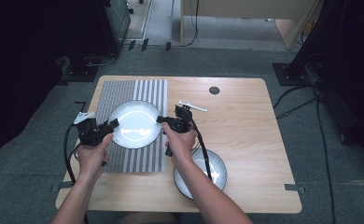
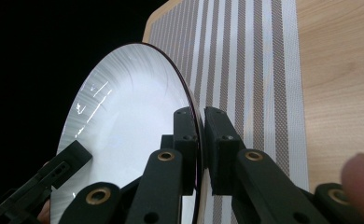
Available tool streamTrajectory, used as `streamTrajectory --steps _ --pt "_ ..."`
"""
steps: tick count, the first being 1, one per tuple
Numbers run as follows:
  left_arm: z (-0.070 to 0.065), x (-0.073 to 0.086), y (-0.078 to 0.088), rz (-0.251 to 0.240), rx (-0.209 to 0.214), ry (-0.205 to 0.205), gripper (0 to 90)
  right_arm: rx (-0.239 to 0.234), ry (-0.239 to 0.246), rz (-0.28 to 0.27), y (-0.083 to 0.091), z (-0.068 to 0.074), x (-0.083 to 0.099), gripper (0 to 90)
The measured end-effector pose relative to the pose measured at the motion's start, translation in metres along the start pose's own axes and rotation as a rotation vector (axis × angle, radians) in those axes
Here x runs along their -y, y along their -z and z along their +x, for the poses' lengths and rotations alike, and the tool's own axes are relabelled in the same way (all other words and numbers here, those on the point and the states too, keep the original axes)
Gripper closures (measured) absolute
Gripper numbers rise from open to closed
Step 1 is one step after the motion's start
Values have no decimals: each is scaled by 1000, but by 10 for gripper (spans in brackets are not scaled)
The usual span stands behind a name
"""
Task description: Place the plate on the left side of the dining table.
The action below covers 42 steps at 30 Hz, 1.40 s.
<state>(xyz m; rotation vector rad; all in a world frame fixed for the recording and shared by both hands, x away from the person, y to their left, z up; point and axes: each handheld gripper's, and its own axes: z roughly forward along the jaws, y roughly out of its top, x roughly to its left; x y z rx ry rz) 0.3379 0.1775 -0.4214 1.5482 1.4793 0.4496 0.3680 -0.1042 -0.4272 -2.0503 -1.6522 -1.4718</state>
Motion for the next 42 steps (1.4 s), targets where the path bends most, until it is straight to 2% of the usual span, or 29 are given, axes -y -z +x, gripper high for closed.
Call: streamTrajectory --steps 3,10,15,20,24,27,32,36,42 --pt "7 -1 -9 12 -12 11 730 13 -4 3 -13 -1 -3 843" --pt "30 -6 -25 14 -57 46 740 52 18 3 -46 4 -5 843" --pt "46 -7 -40 36 -63 82 760 89 14 2 -71 1 -4 837" --pt "57 -6 -54 32 -78 109 777 132 27 11 -94 -2 -5 836" --pt "63 -2 -65 46 -83 101 775 157 28 9 -106 -5 -5 833" --pt "68 -3 -74 77 -91 100 773 170 25 13 -114 -9 -4 833" --pt "75 -6 -86 93 -120 119 764 188 24 8 -126 -10 -5 833" --pt "78 -7 -91 101 -124 128 761 196 28 -3 -131 -9 -6 834" --pt "82 -5 -99 141 -116 124 758 217 30 4 -137 -14 -7 834"
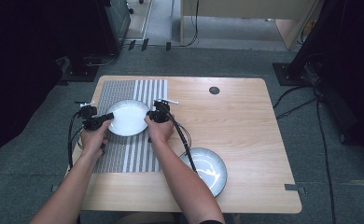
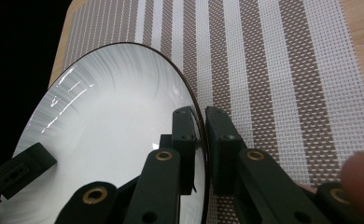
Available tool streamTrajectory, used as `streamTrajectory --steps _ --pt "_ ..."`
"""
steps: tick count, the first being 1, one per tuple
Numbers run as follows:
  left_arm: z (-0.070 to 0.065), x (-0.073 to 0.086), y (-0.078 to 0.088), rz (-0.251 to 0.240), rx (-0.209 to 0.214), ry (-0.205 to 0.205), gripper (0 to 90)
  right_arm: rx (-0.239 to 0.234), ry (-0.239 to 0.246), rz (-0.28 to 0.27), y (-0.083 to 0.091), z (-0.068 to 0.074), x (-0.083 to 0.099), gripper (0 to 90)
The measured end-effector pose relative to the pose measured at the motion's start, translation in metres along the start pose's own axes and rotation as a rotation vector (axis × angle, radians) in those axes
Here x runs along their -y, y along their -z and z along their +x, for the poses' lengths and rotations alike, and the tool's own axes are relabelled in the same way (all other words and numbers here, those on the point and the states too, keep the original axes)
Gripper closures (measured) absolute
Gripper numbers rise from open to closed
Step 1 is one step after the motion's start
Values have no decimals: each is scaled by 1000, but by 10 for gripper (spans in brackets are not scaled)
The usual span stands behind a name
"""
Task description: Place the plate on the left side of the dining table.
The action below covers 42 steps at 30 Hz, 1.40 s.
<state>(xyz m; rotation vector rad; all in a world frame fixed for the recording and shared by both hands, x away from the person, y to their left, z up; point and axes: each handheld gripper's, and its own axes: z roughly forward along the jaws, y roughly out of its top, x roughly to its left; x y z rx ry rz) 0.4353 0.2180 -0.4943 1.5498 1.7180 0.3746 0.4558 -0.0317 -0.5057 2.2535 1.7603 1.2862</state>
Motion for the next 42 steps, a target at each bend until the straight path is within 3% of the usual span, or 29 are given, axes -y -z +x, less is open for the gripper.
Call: streamTrajectory --steps 10,18,21,26,27,29,32,33,38,41,42 --pt "3 2 -8 25 -1 9 738 -4 22 -10 -3 -3 1 831" --pt "5 3 -11 32 7 15 721 -43 18 -4 -2 -5 0 790" --pt "6 3 -10 33 8 5 717 -29 68 -44 1 -2 0 743" --pt "4 0 -4 26 16 4 610 -26 83 -53 7 -4 -5 664" --pt "4 -1 -3 25 14 6 549 -21 102 -63 11 -6 -7 639" --pt "3 -1 0 30 10 -1 528 -21 118 -76 13 -6 -8 625" --pt "2 0 6 38 27 -15 402 -29 211 -89 23 -5 -10 614" --pt "1 1 8 36 30 -16 379 -33 219 -91 25 -5 -10 603" --pt "-3 2 20 19 51 -58 316 -82 257 -100 35 -8 -12 525" --pt "-8 3 28 2 54 -76 287 -98 325 -137 42 -8 -12 484" --pt "-9 4 31 -3 54 -82 279 -102 373 -157 48 -9 -13 407"
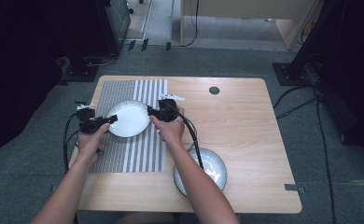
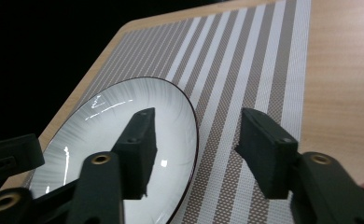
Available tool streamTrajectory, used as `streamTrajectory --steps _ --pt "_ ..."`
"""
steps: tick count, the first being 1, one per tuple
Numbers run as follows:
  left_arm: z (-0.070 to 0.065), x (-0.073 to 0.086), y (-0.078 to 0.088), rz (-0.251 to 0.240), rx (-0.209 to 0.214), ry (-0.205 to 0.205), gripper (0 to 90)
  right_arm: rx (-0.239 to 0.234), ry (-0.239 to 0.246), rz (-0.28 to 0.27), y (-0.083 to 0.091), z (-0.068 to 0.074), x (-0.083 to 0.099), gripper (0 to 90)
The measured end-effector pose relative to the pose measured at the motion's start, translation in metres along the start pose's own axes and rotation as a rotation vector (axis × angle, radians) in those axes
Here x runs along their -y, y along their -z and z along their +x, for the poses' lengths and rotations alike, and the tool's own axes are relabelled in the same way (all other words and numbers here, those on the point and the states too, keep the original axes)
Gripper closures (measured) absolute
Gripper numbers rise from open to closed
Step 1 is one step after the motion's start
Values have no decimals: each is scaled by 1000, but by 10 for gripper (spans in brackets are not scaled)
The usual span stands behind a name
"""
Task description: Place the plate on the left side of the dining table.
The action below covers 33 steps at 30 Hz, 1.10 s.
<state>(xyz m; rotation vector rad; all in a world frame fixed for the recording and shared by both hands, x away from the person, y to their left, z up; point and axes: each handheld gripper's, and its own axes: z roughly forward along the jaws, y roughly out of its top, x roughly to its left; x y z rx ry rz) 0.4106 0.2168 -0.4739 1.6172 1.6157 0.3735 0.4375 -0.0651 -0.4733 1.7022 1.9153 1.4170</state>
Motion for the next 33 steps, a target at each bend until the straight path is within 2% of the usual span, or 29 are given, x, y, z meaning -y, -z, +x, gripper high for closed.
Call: streamTrajectory --steps 2,3,5,8,9,12,15,17,19,21,24,27,30,33 --pt "-3 1 3 -3 -5 -14 278 6 18 6 2 0 0 373" --pt "-4 1 4 -8 -6 -13 276 52 66 50 6 0 -2 322" --pt "-6 3 6 -12 1 -12 276 66 73 67 8 0 -3 299" --pt "-11 6 11 -17 -4 -28 276 79 37 89 15 -3 -5 206" --pt "-12 7 12 -16 -2 -33 276 60 11 87 19 -6 -6 187" --pt "-15 11 17 -23 0 -39 275 66 10 95 25 -11 -6 201" --pt "-17 14 22 -32 -9 -49 275 73 41 72 35 -14 -4 191" --pt "-19 17 24 -31 -15 -58 268 96 70 68 41 -15 -3 184" --pt "-20 19 26 -28 -14 -67 262 100 78 63 47 -16 -3 168" --pt "-22 21 29 -25 -13 -74 248 85 73 49 52 -17 -3 172" --pt "-24 25 36 -28 -6 -73 218 57 108 46 62 -18 -2 165" --pt "-27 31 42 -32 -13 -103 193 52 107 42 69 -18 -2 164" --pt "-27 34 45 -25 -21 -111 154 47 101 40 76 -19 -3 163" --pt "-25 40 51 -38 -37 -96 131 40 90 34 85 -22 -3 163"
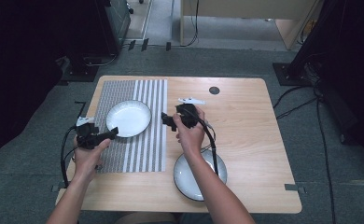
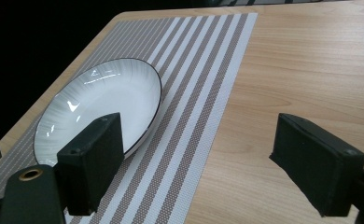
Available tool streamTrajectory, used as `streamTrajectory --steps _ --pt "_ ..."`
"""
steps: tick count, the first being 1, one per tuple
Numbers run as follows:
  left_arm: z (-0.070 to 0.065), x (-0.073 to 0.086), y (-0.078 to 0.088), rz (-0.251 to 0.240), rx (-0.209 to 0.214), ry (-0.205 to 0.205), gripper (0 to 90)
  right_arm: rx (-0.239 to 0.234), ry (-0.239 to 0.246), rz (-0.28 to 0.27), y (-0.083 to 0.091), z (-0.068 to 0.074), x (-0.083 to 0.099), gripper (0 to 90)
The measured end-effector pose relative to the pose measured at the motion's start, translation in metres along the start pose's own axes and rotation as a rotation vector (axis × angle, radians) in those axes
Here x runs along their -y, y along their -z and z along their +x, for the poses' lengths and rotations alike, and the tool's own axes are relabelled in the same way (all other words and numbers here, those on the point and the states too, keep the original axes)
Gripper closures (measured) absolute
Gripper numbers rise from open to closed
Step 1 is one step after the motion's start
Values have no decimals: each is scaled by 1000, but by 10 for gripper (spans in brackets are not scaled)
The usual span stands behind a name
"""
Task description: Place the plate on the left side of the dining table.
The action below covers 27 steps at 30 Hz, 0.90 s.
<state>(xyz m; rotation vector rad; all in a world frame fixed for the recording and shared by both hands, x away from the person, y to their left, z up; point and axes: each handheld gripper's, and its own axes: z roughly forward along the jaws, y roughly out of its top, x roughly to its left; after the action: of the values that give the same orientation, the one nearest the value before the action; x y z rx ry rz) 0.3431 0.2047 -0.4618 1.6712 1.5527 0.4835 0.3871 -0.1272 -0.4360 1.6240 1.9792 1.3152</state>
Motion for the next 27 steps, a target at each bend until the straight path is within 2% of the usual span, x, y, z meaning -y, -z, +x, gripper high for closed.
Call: streamTrajectory --steps 6,14,18,20,27 --pt "-2 20 6 2 -27 -28 112 6 2 -6 16 -7 3 164" --pt "0 36 20 -1 -26 -41 112 14 -8 -19 34 -20 8 164" --pt "2 47 27 -1 -28 -46 113 26 1 -28 45 -27 13 164" --pt "5 55 29 6 -40 -54 113 38 12 -31 49 -33 15 165" --pt "12 72 37 12 -45 -55 114 42 -8 -31 64 -56 29 167"
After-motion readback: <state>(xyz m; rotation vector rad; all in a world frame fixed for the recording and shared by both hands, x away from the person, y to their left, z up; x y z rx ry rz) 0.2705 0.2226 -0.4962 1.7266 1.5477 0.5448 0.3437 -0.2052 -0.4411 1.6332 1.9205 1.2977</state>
